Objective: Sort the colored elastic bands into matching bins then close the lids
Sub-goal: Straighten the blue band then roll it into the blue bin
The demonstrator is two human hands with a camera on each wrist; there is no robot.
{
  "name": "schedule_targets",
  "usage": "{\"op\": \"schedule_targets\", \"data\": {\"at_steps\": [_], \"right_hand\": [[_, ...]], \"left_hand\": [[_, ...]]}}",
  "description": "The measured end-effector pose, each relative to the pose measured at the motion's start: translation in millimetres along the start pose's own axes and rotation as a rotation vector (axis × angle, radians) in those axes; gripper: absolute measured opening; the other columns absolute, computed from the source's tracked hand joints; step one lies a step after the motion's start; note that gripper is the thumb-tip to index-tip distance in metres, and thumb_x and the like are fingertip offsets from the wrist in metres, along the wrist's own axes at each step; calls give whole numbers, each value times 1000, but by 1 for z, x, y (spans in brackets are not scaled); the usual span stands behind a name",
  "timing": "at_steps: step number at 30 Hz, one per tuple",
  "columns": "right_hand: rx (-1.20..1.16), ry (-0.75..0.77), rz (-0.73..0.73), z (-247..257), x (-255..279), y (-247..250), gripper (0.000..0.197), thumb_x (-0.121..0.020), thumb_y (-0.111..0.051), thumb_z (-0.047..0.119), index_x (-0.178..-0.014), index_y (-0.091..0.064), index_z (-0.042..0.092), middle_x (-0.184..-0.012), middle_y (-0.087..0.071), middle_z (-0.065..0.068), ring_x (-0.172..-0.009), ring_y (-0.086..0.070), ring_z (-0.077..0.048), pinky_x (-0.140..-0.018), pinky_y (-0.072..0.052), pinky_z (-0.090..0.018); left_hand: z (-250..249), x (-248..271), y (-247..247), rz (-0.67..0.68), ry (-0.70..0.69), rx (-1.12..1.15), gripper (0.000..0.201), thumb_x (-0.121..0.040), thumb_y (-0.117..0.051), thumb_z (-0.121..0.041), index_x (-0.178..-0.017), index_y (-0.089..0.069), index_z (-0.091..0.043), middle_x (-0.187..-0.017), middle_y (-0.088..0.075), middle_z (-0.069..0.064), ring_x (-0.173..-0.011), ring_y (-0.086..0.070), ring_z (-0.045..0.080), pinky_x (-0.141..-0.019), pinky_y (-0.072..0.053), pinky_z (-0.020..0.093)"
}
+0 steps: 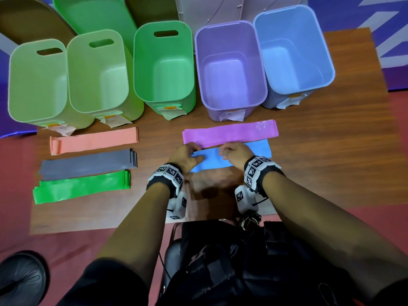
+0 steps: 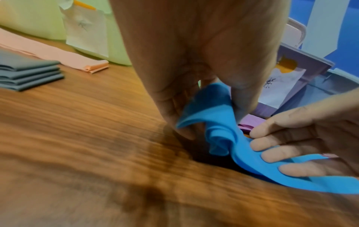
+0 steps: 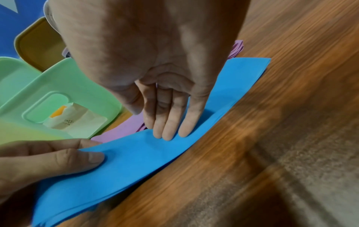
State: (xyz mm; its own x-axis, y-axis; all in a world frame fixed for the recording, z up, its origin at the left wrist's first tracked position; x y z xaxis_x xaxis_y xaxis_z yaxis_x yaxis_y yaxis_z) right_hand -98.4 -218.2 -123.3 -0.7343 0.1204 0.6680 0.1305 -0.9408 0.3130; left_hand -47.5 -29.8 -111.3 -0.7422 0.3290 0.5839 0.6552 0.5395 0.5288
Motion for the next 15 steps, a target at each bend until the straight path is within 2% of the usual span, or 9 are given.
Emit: {"op": "schedule_targets", "data": {"at_steps": [3,5,7,9,11,14,15], "right_hand": [[26,8,-6,-1,1,-1,23,-98,-48,14,-94,-71,16,-109,-71,-2,-105,-65,-25,-97,-52,-40],[22,6,-13,-1,2,-1,23,-98,-49,14,-91,-69,21,-108,-71,-2,-104,-66,-25,-98,-52,-40],[20,9,-20,-1,3,-1,22,-98,-50,14,-88,-67,24,-107,-71,-1,-104,-66,-24,-98,-52,-39],[23,12,-22,1,4,-1,21,-98,-50,15,-89,-66,25,-106,-71,1,-105,-66,-22,-98,-51,-37],[39,11,-25,1,4,-2,19,-99,-49,17,-94,-67,24,-107,-71,2,-105,-65,-21,-98,-51,-36],[71,6,-33,4,4,-2,19,-99,-49,18,-96,-67,22,-110,-71,0,-104,-66,-22,-98,-51,-36],[84,3,-32,6,4,-2,18,-98,-49,18,-96,-67,22,-110,-70,-1,-104,-66,-22,-97,-52,-36]], "left_hand": [[8,-1,1,-1,36,25,25,-86,-73,-32,-73,-56,-19,-80,-61,5,-67,-53,23,-58,-50,31],[12,-2,3,-27,50,0,34,-83,-77,-37,-69,-52,-19,-74,-57,0,-67,-50,19,-59,-45,29],[15,-1,6,-52,73,-14,38,-79,-79,-40,-74,-49,-17,-72,-49,-6,-65,-45,14,-56,-37,26],[17,0,10,-67,65,-7,44,-76,-81,-43,-76,-46,-17,-71,-47,-5,-64,-43,15,-55,-34,27],[19,1,12,-70,45,17,44,-74,-84,-40,-81,-47,-16,-73,-49,-6,-65,-44,15,-56,-36,27],[27,1,15,-44,47,56,38,-72,-85,-40,-90,-59,-18,-90,-62,-6,-80,-58,13,-69,-45,25],[29,0,17,-35,58,62,36,-73,-85,-40,-91,-62,-19,-92,-64,-5,-82,-59,15,-70,-46,25]]}}
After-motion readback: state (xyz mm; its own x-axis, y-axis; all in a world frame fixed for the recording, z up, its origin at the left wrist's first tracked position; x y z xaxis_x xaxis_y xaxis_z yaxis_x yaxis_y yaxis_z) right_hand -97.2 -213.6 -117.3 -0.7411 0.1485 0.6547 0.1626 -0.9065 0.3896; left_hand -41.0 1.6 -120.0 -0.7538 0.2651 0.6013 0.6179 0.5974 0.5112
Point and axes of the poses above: each hand's wrist, its own x-axis away from the middle knuckle, its own y-axis out of the back of the hand, z = x × y, the point moved 3 cm from there along -x, towards the middle knuckle
